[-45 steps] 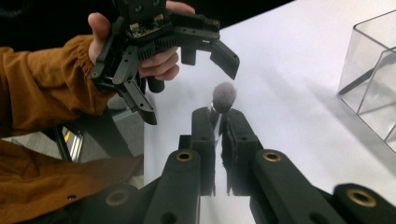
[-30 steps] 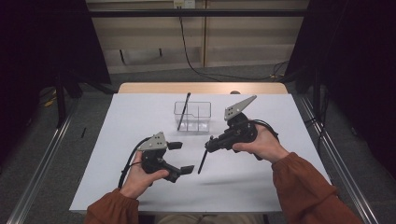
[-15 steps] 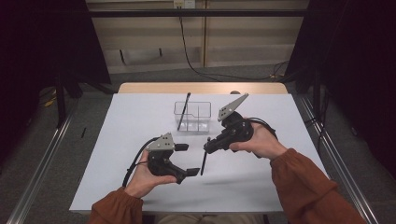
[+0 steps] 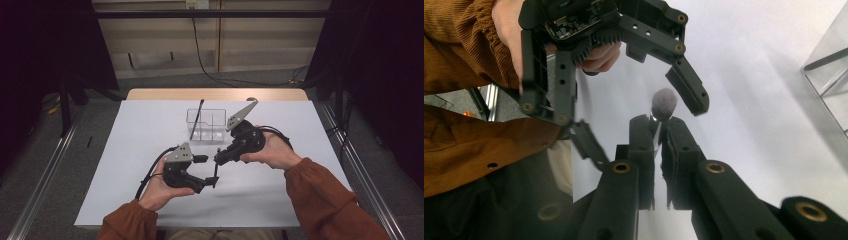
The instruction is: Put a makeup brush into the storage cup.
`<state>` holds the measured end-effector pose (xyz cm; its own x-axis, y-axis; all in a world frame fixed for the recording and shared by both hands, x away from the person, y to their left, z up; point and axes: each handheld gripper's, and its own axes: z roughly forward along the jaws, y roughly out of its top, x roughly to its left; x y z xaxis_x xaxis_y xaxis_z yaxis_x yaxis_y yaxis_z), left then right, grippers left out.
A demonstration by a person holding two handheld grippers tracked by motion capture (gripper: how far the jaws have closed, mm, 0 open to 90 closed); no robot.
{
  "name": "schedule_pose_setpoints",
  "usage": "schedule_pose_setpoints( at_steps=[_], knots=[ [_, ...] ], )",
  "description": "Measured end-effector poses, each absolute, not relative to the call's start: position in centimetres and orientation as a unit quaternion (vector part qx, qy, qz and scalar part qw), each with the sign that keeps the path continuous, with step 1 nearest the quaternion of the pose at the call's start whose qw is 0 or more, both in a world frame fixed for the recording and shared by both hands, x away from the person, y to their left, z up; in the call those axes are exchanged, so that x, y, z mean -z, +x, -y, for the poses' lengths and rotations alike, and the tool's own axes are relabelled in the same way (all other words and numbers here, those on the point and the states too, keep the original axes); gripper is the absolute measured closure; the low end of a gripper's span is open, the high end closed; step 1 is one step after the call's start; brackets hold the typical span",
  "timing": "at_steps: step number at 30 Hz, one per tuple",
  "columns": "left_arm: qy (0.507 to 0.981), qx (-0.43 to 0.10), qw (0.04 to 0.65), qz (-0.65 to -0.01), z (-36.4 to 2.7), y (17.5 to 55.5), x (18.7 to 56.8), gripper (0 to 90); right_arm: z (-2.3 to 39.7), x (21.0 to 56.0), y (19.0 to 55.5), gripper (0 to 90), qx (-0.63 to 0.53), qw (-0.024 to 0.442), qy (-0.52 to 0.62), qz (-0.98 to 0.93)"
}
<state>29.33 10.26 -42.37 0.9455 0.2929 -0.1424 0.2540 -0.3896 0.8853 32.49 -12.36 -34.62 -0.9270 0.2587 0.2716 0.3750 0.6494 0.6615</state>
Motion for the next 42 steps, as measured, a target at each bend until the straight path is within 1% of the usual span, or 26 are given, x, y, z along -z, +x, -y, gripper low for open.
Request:
schedule_pose_setpoints(
  at_steps=[2,5,8,11,15,19,21,24,26,31,33,35,42],
  knots=[
    [0.838,-0.024,0.522,-0.158,-10.19,29.34,42.45,30.1,12.14,34.66,32.46,83.7,0.379,0.077,-0.174,0.906],
    [0.842,-0.016,0.515,-0.158,-10.08,29.48,42.62,40.6,12.06,34.67,32.51,83.7,0.377,0.075,-0.174,0.907],
    [0.841,-0.016,0.516,-0.161,-9.97,29.54,42.66,49.0,12.13,34.75,32.61,83.7,0.378,0.072,-0.176,0.906],
    [0.836,-0.017,0.522,-0.164,-9.93,29.69,42.66,54.8,12.07,34.8,32.54,83.7,0.377,0.071,-0.175,0.907],
    [0.831,-0.002,0.531,-0.163,-9.82,29.73,42.69,63.0,11.98,34.8,32.48,83.7,0.376,0.07,-0.174,0.907],
    [0.827,0.006,0.537,-0.167,-9.86,29.72,42.62,69.0,11.97,34.93,32.48,83.7,0.38,0.071,-0.173,0.906],
    [0.826,0.007,0.538,-0.169,-9.89,29.78,42.6,69.4,12.04,34.96,32.44,83.7,0.383,0.071,-0.174,0.905],
    [0.823,0.012,0.542,-0.169,-9.87,29.77,42.58,73.0,12.16,35.1,32.45,83.7,0.387,0.072,-0.175,0.903],
    [0.823,0.005,0.542,-0.169,-9.85,29.67,42.52,75.4,12.21,35.16,32.46,83.7,0.387,0.069,-0.175,0.903],
    [0.824,0.003,0.542,-0.164,-9.84,29.62,42.41,77.1,12.28,35.2,32.45,83.7,0.389,0.07,-0.176,0.901],
    [0.824,0.004,0.542,-0.164,-9.81,29.62,42.42,79.1,12.32,35.27,32.48,83.7,0.393,0.071,-0.177,0.9],
    [0.824,0.008,0.542,-0.164,-9.75,29.59,42.44,83.0,12.38,35.39,32.53,83.7,0.395,0.07,-0.178,0.898],
    [0.824,0.003,0.542,-0.163,-9.77,29.6,42.46,83.9,12.43,35.59,32.42,83.6,0.402,0.063,-0.176,0.896]
  ],
)
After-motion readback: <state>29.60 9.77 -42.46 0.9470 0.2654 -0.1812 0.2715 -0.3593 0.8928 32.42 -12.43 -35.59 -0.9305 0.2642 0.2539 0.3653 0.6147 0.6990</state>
